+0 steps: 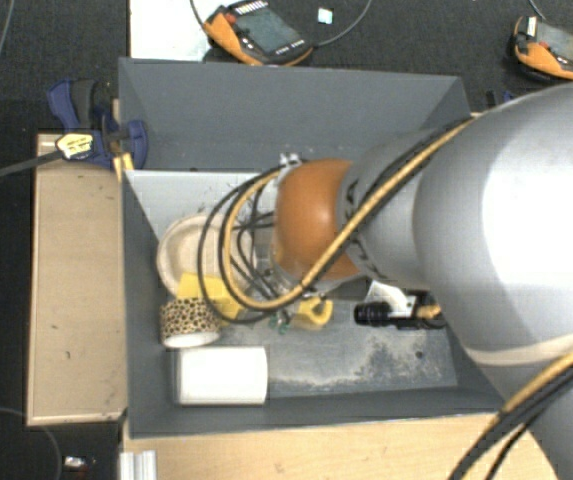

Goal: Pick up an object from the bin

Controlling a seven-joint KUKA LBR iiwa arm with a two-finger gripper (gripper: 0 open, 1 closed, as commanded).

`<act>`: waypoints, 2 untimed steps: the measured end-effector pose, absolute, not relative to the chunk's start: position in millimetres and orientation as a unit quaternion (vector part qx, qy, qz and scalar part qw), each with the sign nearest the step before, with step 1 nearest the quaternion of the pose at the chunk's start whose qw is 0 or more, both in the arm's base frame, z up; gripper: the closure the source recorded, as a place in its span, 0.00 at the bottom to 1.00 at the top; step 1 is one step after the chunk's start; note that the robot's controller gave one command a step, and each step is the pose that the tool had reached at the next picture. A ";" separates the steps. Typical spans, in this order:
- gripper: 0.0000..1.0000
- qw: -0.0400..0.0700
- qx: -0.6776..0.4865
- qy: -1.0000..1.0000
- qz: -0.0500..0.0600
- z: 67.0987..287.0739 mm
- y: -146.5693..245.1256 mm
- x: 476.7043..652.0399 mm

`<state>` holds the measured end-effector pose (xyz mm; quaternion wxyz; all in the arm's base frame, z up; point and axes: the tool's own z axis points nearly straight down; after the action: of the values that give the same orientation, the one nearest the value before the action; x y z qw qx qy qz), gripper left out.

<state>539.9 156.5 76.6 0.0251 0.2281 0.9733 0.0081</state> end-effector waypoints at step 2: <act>1.00 0.022 0.227 0.974 0.006 146.8 155.9 538.2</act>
Offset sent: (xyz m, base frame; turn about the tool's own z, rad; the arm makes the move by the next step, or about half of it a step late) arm -0.0018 -0.0004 0.0931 0.0003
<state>538.2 155.9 146.8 0.0217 0.2268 0.9737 0.0063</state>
